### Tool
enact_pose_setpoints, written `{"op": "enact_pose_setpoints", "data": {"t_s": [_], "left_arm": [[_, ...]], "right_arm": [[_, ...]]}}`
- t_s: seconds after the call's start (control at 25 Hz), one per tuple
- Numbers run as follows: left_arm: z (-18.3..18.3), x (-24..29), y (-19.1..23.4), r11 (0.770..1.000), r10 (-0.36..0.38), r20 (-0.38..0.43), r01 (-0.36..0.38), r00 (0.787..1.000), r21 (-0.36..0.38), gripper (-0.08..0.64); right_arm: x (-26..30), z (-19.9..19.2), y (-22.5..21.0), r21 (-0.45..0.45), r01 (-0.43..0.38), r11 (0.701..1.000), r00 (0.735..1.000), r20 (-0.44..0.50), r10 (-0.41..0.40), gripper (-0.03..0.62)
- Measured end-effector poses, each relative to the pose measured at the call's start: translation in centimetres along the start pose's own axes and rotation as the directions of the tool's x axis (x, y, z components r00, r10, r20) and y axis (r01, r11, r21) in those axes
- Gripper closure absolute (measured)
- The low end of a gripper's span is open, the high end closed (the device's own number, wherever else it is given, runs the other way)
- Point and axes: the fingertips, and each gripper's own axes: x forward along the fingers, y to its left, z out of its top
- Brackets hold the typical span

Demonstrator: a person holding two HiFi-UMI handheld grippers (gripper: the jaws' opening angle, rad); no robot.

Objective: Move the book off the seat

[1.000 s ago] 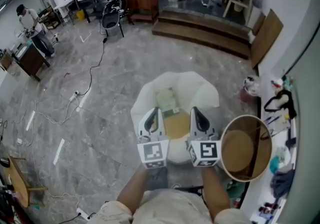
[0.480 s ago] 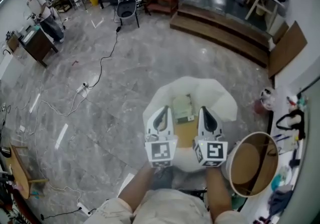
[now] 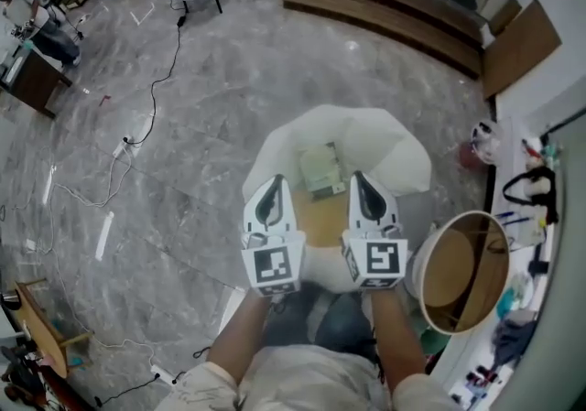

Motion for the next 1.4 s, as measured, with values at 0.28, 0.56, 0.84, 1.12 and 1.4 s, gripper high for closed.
{"op": "enact_pose_setpoints", "data": {"t_s": [0.28,0.56,0.84,1.12,1.4], "left_arm": [[-7.6,4.7,-1.5,0.999,0.045,-0.079,-0.046,0.996,-0.011,0.557],[-17.5,8.9,-3.9,0.996,0.080,-0.163,-0.086,0.983,-0.029,0.557],[-28.8,12.8,-4.1,0.992,0.092,-0.232,-0.108,0.968,-0.058,0.557],[-39.9,15.6,-2.7,0.978,0.119,-0.310,-0.165,0.943,-0.126,0.555],[-49.3,18.2,-2.5,0.973,0.103,-0.362,-0.168,0.927,-0.155,0.514]], "right_arm": [[3.7,-8.5,-3.8,0.004,-0.039,0.999,0.996,-0.080,0.039,0.588],[7.1,-19.4,-6.8,0.023,-0.081,0.996,0.980,-0.183,0.084,0.589],[11.7,-30.7,-7.9,0.036,-0.081,0.996,0.964,-0.251,0.088,0.589],[15.3,-41.0,-7.6,0.030,-0.099,0.995,0.946,-0.306,0.103,0.588],[17.9,-49.1,-8.0,0.040,-0.114,0.993,0.937,-0.327,0.121,0.559]]}}
